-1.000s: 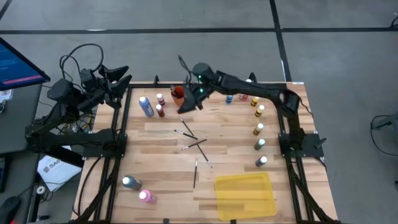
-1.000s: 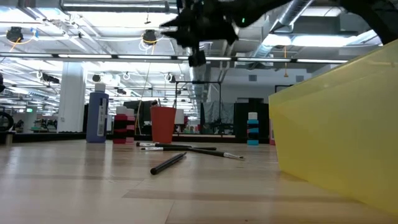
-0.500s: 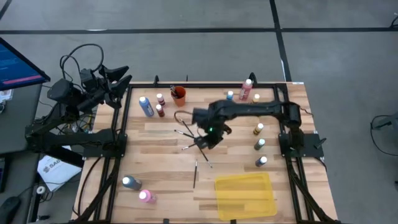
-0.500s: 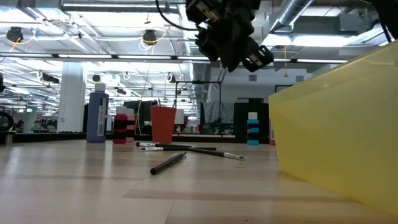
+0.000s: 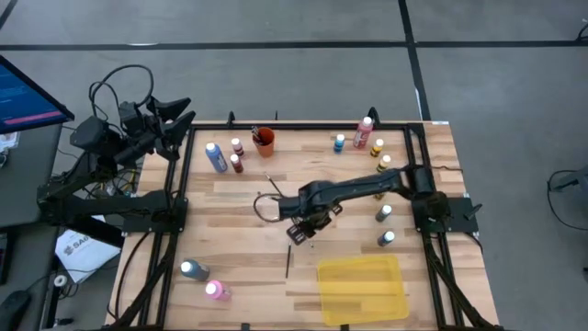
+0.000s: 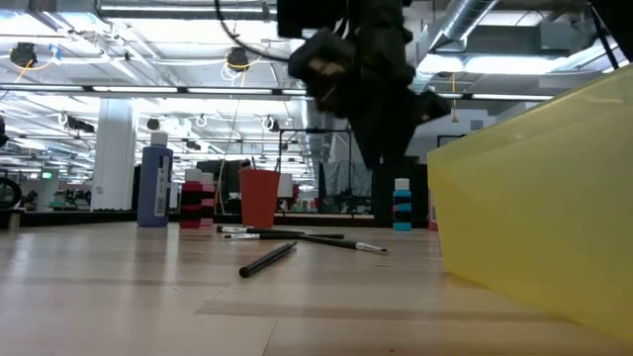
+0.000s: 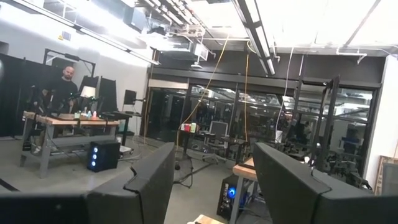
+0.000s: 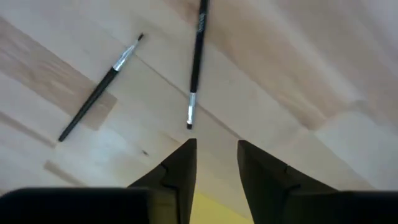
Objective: Pick & Place Paint Supplies
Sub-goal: Put the black paint brush into the orange cup
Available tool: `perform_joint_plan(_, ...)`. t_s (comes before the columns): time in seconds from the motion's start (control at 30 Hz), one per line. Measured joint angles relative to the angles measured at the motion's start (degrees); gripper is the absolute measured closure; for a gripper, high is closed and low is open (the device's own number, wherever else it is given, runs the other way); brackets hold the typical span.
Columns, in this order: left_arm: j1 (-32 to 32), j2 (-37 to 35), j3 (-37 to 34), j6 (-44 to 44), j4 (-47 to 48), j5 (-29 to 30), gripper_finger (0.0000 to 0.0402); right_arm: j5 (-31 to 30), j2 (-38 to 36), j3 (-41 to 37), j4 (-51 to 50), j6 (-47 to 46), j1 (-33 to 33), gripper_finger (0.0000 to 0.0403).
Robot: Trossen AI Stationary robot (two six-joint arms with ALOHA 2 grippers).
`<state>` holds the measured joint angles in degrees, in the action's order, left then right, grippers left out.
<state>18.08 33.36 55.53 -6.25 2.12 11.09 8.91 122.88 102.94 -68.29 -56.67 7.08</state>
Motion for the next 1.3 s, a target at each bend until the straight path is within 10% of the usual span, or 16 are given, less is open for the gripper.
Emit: perform_joint_plan(1.3,0.0,0.0,0.0,-0.2,0.4,0.0,0.019,0.3,5.6,-6.3,11.6,-5.3,5.3,0.0272)
